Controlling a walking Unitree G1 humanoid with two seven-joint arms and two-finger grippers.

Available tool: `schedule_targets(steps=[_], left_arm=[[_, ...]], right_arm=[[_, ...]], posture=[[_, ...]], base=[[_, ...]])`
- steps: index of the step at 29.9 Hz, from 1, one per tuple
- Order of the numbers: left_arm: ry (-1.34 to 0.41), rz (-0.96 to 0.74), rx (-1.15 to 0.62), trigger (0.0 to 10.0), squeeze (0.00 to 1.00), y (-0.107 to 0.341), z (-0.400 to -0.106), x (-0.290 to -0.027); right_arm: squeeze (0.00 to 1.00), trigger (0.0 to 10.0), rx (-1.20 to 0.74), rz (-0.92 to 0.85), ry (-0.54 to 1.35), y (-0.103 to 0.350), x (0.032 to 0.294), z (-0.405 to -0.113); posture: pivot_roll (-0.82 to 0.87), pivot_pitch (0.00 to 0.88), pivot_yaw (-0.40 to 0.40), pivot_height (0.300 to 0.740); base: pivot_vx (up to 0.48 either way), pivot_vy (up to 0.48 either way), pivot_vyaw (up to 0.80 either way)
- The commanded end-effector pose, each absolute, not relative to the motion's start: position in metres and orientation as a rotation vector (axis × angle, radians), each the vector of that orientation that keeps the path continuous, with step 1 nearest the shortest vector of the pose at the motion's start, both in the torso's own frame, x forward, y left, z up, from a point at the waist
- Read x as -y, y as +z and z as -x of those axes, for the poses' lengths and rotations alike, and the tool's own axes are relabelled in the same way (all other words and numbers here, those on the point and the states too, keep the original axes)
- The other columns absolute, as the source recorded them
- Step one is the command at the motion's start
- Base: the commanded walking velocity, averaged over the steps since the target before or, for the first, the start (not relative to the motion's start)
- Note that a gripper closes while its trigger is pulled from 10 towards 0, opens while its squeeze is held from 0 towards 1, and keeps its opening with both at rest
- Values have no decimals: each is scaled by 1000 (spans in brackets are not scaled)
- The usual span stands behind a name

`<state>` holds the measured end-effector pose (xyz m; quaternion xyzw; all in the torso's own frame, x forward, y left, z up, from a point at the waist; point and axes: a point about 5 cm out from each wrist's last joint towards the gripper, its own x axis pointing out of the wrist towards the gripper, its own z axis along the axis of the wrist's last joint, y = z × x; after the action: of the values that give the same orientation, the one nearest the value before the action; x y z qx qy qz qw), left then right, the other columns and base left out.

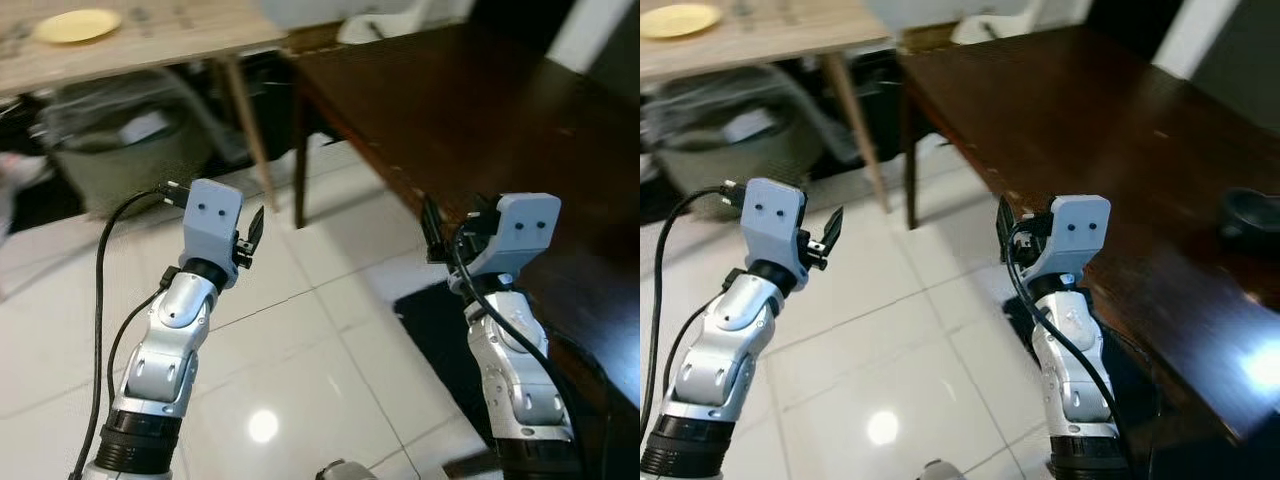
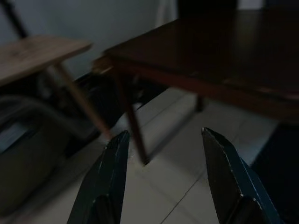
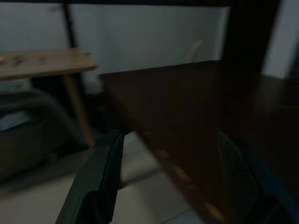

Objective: Setting the table

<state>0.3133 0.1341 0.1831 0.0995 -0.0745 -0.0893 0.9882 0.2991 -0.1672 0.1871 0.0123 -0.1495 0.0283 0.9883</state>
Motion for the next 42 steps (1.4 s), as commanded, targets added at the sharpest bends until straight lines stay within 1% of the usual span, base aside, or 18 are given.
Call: schedule_targets(steps=[1,17,42], left_arm=[[-168,-223,126,10000,0,178,-313,-136],[-157,-258,151,10000,0,181,-315,-136],[-170,-251,157,10000,0,181,-317,-133]], right_arm=[[0,10000,284,-33,56,184,167,-299],[0,10000,285,-36,55,184,166,-299],[0,10000,290,-30,62,185,166,-301]], posture=[[-141,0,35,740],[-141,0,38,740],[-144,0,37,740]], base=[[0,0,-800],[0,0,-800],[0,0,-800]])
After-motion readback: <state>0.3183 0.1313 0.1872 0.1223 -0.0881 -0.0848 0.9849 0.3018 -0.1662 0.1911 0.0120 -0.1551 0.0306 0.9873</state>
